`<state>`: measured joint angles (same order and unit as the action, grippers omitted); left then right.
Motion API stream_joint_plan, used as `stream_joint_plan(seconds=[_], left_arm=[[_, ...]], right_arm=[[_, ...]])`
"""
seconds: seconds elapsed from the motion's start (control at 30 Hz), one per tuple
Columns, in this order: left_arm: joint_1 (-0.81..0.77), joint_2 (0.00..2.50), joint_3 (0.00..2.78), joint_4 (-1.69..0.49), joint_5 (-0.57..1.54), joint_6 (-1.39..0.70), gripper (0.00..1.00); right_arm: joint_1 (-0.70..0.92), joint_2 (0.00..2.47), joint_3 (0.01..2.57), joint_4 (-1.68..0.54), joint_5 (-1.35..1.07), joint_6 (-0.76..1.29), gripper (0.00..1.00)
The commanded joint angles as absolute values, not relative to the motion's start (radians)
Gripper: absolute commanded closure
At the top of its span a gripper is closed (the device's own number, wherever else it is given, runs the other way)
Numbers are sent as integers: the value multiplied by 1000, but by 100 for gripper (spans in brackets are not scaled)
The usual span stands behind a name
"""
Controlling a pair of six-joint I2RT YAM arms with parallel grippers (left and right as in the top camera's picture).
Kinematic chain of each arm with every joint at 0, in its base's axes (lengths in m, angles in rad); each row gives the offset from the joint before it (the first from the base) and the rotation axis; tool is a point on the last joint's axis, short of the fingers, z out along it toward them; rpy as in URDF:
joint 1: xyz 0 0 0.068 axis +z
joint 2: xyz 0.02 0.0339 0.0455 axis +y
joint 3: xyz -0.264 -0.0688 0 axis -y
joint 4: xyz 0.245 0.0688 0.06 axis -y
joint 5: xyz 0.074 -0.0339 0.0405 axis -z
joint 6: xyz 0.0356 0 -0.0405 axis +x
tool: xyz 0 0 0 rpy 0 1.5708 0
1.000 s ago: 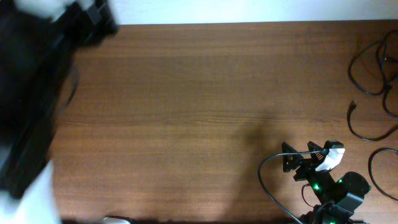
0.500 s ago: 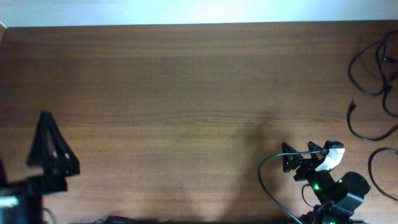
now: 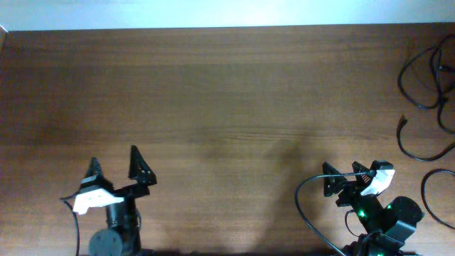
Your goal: Untangle cables
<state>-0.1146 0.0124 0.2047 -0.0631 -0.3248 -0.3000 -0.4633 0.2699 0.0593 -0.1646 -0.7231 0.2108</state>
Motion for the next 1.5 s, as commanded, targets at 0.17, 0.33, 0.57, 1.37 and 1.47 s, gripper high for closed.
stream_joint_plan(seconds=[0.17, 0.33, 0.57, 1.37, 1.47], left_arm=[[-103, 6, 30, -109, -288, -12, 2], [9, 6, 30, -110, -273, 106, 1], [18, 6, 30, -117, -159, 111, 1], [18, 12, 30, -120, -97, 103, 2], [18, 12, 30, -120, -97, 103, 2]], right_arm=[[-465, 265, 54, -168, -725, 218, 1], [-465, 265, 54, -168, -725, 218, 1], [-465, 265, 54, -168, -725, 218, 1], [-465, 265, 54, -168, -725, 218, 1], [-465, 265, 54, -168, -725, 218, 1]])
